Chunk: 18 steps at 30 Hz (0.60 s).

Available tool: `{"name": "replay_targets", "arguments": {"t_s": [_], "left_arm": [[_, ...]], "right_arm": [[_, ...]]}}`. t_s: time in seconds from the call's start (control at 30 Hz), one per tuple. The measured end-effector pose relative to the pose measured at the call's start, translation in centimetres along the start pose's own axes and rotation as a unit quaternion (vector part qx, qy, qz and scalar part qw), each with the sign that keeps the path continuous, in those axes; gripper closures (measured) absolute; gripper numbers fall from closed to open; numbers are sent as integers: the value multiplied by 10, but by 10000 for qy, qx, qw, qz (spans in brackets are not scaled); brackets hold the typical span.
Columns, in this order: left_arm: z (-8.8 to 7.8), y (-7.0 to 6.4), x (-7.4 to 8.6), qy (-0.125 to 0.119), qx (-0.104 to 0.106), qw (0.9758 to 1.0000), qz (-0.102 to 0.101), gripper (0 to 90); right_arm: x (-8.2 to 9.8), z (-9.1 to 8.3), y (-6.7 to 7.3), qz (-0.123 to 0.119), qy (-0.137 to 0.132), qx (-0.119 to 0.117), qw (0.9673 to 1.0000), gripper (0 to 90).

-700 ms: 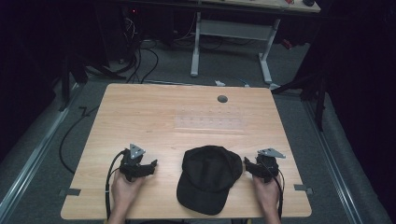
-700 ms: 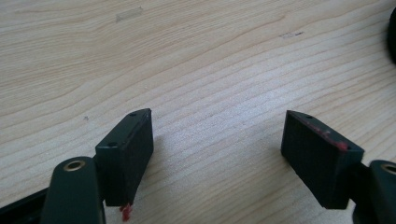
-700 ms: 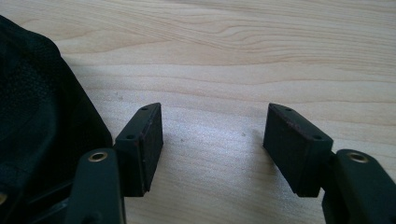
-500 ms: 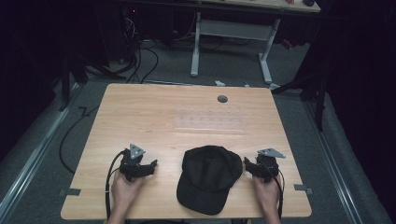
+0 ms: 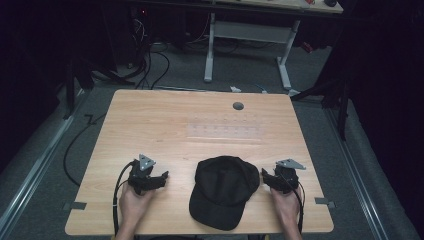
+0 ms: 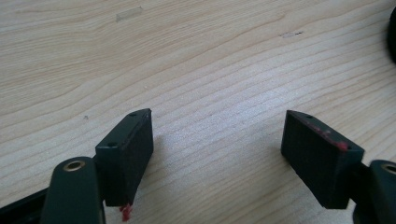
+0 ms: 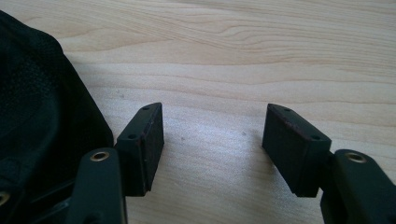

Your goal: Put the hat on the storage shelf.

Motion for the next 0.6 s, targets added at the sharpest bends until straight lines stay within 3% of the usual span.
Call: {"name": "replay_targets", "arguments": {"t_s": [0.2,0.3,0.6], "left_arm": [[0,0,0,-1,4,10000,-9,256],[0,0,0,0,5,10000,-8,256],[0,0,0,-2,4,10000,-2,256]], "right_arm": [[0,-4,-3,127,-88,-84,9998,406],[-2,-13,-5,221,-277,-193,9992,421],[-3,-33,-4,361,-485,-521,9968,444]]}}
Point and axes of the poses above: each handheld gripper's, and its own axes: z roughly forward along the jaws, x roughly out of its underside, y roughly to its left, the point moved 3 cm from there along z, roughly forward along the jaws, and after that the axes turned 4 degrees about z, right-handed, at the moved point
